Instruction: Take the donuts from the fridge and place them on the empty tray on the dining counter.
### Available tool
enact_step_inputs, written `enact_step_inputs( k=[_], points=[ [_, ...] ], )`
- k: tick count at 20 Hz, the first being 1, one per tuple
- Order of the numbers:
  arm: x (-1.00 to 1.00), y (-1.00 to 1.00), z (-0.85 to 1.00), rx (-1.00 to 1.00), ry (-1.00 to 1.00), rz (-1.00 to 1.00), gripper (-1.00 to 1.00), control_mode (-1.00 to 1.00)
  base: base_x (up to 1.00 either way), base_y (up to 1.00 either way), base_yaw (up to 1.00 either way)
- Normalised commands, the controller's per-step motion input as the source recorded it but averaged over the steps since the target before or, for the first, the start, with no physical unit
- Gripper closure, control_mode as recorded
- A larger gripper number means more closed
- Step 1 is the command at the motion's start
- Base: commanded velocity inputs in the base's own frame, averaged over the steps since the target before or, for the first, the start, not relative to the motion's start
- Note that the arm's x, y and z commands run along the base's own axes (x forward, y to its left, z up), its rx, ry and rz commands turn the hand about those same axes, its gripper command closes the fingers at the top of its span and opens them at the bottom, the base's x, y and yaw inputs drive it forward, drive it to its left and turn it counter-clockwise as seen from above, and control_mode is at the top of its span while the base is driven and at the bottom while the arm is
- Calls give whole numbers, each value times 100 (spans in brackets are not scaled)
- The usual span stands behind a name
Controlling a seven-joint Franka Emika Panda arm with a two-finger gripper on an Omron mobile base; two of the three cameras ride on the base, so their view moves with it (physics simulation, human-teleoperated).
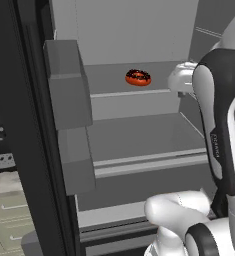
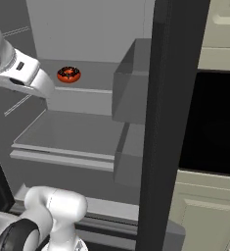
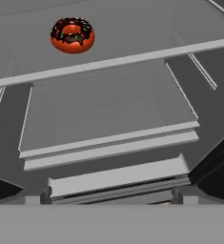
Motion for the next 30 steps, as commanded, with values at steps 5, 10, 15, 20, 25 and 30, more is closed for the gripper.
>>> enact_step_inputs(
  k=[5, 10, 15, 20, 25, 30],
  points=[
    [11, -4, 0, 0, -10, 0, -100, -100, 0, 0, 0],
    [50, -3, 0, 0, -5, 0, -100, -100, 0, 0, 0],
    [70, -3, 0, 0, 0, 1, -100, -100, 0, 0, 0],
    [57, -3, -11, 1, 0, 2, -100, -100, 0, 0, 0],
    [57, 0, -27, 5, 1, 3, -100, -100, 0, 0, 0],
    [62, 0, -26, 5, 1, 3, -100, -100, 0, 0, 0]
  ],
)
